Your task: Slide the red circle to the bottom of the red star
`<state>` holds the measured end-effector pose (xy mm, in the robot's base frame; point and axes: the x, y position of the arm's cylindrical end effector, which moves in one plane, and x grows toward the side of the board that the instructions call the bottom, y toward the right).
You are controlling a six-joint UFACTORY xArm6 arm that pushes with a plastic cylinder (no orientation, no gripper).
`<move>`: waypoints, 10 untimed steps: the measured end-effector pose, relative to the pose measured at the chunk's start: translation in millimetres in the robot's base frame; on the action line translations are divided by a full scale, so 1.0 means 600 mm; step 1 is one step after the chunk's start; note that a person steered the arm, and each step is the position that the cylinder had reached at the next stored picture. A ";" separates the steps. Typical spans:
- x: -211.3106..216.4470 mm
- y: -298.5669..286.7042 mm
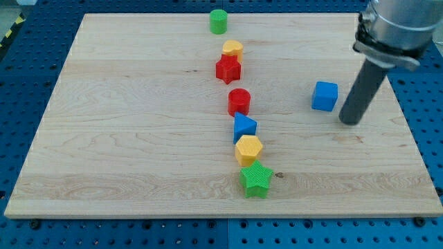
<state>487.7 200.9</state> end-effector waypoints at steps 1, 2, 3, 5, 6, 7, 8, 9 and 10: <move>0.027 -0.033; -0.004 -0.103; -0.016 -0.203; -0.036 -0.295; -0.072 -0.280; -0.090 -0.270; -0.090 -0.300; -0.066 -0.389; 0.033 -0.413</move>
<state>507.4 -46.7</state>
